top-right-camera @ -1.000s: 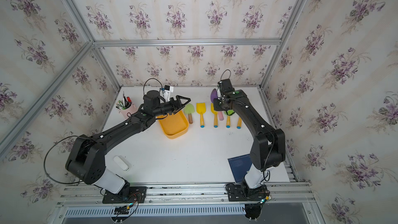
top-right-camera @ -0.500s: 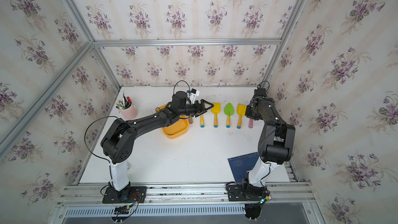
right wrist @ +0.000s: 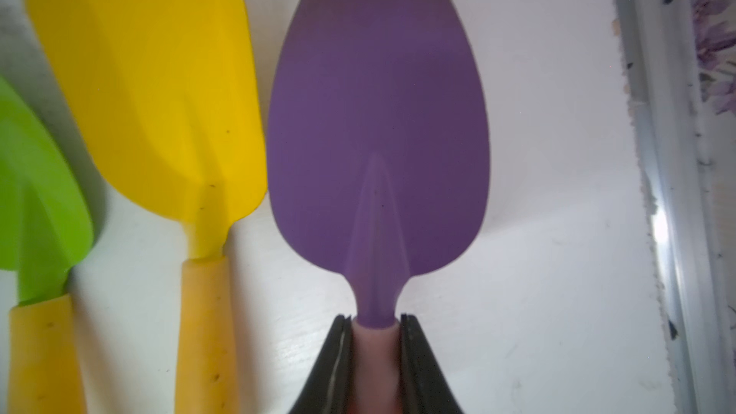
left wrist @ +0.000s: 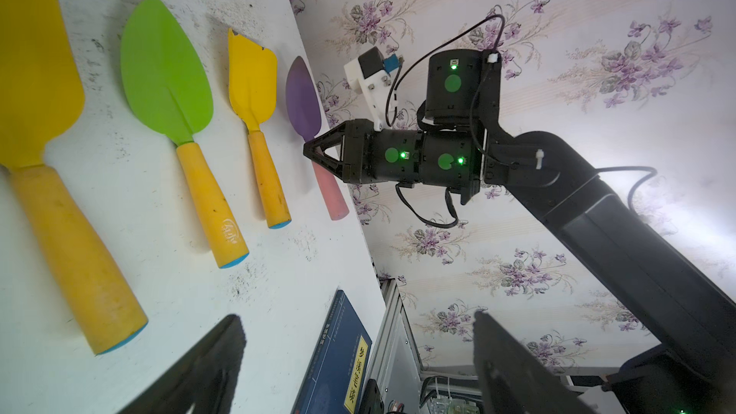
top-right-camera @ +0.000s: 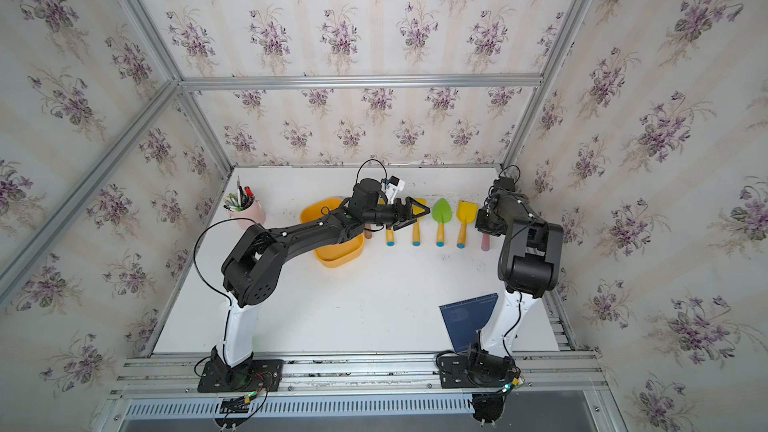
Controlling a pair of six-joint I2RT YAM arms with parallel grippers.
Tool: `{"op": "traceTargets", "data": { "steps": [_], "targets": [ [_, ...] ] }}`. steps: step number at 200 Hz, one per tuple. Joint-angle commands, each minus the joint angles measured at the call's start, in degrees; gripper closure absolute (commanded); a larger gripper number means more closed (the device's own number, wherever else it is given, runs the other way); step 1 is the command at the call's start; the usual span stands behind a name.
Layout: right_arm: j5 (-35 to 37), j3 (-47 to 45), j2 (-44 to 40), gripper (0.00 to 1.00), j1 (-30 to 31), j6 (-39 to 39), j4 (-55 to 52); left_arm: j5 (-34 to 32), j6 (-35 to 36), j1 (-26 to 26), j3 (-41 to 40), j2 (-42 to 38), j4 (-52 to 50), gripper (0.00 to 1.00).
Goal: Take the shovel out of the storage box
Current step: Place the shovel at the center of the board.
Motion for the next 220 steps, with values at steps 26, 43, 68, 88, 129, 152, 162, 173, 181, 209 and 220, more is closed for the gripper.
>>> {"op": "traceTargets", "data": {
  "steps": [26,43,68,88,129,152,162,173,181,209,220],
  "targets": [
    [-0.1,-1.3,0.8,0.93,-0.1,-1.6,2.7,0.9,2.1,-0.2,-0.5,-0.2,-0.7,0.11],
    [-0.2,-0.2,2.1,0.90,-0.2,-1.6,1.5,0.8,2.2,-0.2,-0.6,-0.3,-0.8,0.11],
    [0.1,-0.3,2.4,0.85,-0.2,-2.0,1.7,0.9,2.1,-0.2,-1.4,-0.6,-0.5,0.11],
    [-0.5,0.5,3.1,0.82,-0.3,-2.1,0.8,0.8,2.2,-0.2,-1.8,-0.8,-0.4,0.11],
    [-0.3,-0.2,2.4,0.65,-0.3,-1.3,0.9,0.5,2.6,-0.2,-2.5,-1.7,-0.6,0.11],
    [-0.7,-0.8,1.7,0.59,-0.3,-1.0,1.4,0.6,2.8,-0.1,-2.8,-1.9,-0.9,0.11],
    [-0.7,-1.0,1.5,0.58,-0.3,-1.0,1.3,0.5,2.9,-0.1,-3.2,-2.1,-0.9,0.11],
    [-1.0,-1.3,1.0,0.57,-0.3,-0.7,1.4,0.4,3.0,-0.1,-3.4,-2.4,-0.9,0.11],
    [-1.3,-1.5,0.6,0.55,-0.3,-0.6,1.6,0.4,3.1,0.0,-3.7,-2.6,-1.0,0.11],
    [-1.3,-2.0,-2.5,0.52,-0.3,-0.1,1.4,0.2,4.8,0.8,-5.0,-3.9,-3.0,0.11],
    [-1.3,-2.3,-4.6,0.51,-0.3,0.2,1.4,-0.9,6.7,1.7,-6.9,-5.9,-5.1,0.11]
  ]
}}
